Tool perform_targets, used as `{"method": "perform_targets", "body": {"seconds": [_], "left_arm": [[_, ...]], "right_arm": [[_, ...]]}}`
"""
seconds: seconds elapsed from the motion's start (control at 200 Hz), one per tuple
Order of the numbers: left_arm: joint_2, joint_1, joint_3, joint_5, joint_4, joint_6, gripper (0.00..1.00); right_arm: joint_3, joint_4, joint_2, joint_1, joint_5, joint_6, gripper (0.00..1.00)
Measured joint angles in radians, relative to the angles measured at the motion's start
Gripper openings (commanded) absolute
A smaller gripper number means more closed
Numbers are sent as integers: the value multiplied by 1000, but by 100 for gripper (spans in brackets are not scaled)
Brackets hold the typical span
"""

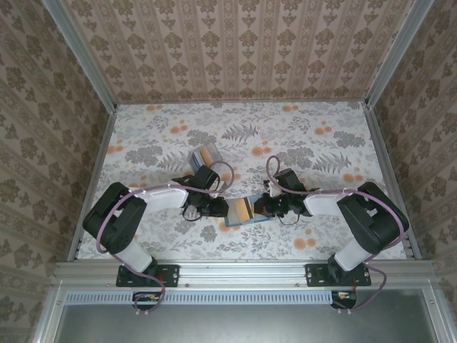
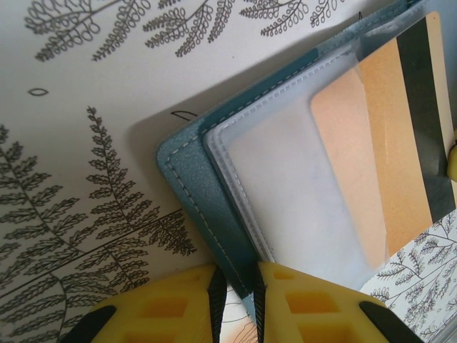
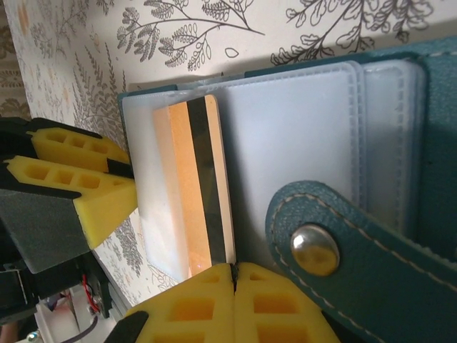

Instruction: Put the credit cards into the card holder

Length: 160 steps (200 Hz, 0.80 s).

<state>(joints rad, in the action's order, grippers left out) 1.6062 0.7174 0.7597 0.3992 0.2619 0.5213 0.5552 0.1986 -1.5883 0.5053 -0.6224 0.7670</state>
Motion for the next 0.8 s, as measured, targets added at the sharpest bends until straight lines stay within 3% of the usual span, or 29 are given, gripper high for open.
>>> {"method": "perform_targets", "body": {"seconds": [0.32, 0.8], "left_arm": [[-1, -4, -5, 3, -8, 2, 22], [-13, -20, -32, 31, -42, 10, 21]], "right_arm": [[-7, 86, -12, 50, 10, 98, 0], [52, 60, -80, 132, 47, 98, 0]]}}
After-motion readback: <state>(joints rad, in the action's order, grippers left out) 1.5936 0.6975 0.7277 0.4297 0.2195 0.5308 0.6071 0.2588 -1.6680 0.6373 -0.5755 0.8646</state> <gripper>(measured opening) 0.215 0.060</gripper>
